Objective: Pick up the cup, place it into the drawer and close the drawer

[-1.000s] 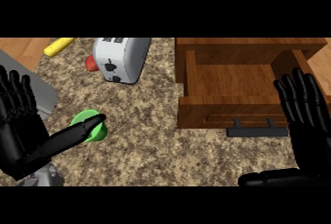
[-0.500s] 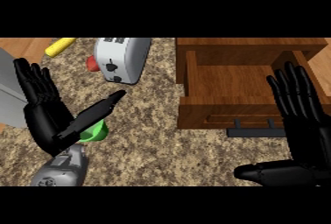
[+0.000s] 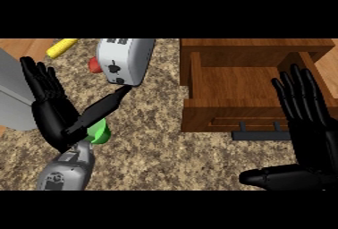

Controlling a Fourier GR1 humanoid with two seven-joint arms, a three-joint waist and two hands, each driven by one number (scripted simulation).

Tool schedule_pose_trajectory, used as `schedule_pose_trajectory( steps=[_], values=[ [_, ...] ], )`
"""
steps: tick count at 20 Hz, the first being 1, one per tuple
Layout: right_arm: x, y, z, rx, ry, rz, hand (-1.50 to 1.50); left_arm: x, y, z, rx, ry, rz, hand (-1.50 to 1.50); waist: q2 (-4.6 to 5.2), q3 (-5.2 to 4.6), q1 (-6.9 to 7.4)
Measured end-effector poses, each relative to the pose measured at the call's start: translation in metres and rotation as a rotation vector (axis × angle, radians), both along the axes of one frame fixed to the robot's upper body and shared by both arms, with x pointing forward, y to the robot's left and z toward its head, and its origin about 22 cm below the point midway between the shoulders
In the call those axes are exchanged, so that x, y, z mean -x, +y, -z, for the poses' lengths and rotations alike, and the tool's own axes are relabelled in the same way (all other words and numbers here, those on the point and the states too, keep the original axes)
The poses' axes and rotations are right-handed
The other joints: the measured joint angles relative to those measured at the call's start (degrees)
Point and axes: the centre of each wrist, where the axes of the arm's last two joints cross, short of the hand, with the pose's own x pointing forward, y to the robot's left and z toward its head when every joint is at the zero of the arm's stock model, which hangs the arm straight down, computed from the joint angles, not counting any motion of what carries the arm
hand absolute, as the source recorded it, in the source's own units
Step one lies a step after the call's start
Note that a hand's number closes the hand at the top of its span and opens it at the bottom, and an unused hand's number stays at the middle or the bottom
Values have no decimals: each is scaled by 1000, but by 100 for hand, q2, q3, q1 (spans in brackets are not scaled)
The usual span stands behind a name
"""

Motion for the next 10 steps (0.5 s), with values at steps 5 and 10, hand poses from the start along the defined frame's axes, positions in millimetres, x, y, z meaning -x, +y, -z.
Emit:
schedule_pose_trajectory(
  steps=[5, 10],
  values=[
    [-1, -2, -5, 4, -3, 18, -150, 7, -1, 16, 15, 29, -21, -150, -1, 0, 4],
    [4, -1, -7, 8, -18, 24, -150, 15, 4, 30, 48, 62, -39, -150, -1, -1, 4]
  ],
)
